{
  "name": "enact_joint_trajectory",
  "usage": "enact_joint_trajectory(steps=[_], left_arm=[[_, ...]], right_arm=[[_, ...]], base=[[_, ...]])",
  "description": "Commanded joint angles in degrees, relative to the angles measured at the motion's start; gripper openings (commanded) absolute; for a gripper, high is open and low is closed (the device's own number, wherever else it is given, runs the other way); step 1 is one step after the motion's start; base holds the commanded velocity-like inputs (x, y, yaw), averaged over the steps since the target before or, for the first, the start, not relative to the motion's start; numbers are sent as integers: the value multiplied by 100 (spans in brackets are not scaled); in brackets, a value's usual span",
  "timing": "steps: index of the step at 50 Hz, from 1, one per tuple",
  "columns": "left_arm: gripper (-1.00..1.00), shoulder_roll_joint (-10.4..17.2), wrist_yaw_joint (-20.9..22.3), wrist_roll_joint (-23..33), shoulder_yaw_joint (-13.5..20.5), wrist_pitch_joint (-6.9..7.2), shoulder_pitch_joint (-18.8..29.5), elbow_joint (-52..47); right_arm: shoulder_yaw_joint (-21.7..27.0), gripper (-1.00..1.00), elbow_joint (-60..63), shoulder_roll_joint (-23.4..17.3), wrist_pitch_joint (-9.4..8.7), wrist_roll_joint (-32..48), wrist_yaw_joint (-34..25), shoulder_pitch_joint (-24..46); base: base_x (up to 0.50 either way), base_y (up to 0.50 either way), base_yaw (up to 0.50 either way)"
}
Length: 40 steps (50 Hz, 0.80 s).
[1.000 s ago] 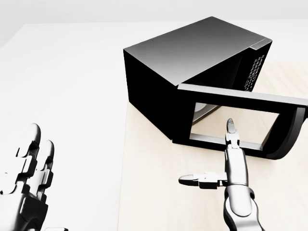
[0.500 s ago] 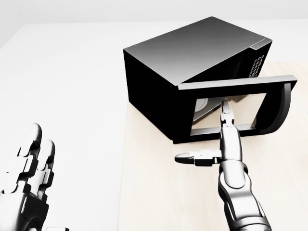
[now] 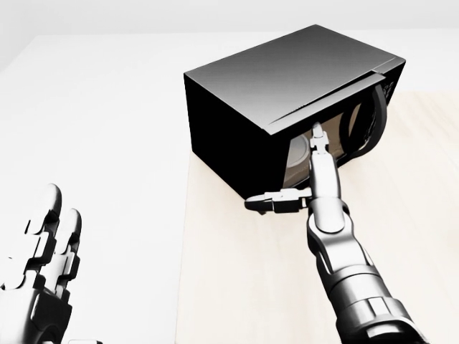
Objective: Close the microwave.
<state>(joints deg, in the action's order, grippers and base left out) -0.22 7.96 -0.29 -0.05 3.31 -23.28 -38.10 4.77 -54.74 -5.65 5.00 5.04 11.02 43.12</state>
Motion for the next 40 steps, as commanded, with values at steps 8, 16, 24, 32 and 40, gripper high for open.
enact_joint_trajectory(steps=[8, 16, 24, 32, 40], left_arm=[[100, -4, -1, 21, -18, -20, -16, -11], [100, 7, -17, 10, -6, 8, 19, 13], [100, -1, -17, 31, -13, -6, 30, 44], [100, 16, -45, 54, -60, -24, 13, 48], [100, 26, -57, 55, -69, -40, -19, 33]], right_arm=[[-82, 100, -1241, 150, 0, 82, -29, 947], [-135, 100, -1195, 317, 0, 62, -29, 1132], [-140, 100, -1084, 283, 0, 79, -58, 1095], [-193, 100, -544, 248, 0, 100, -55, 868], [-273, 100, 1042, 161, 0, 215, -63, 155]], base=[[0, 0, 0], [1, 0, 0], [1, 0, 0], [0, 0, 0], [0, 0, 0]])
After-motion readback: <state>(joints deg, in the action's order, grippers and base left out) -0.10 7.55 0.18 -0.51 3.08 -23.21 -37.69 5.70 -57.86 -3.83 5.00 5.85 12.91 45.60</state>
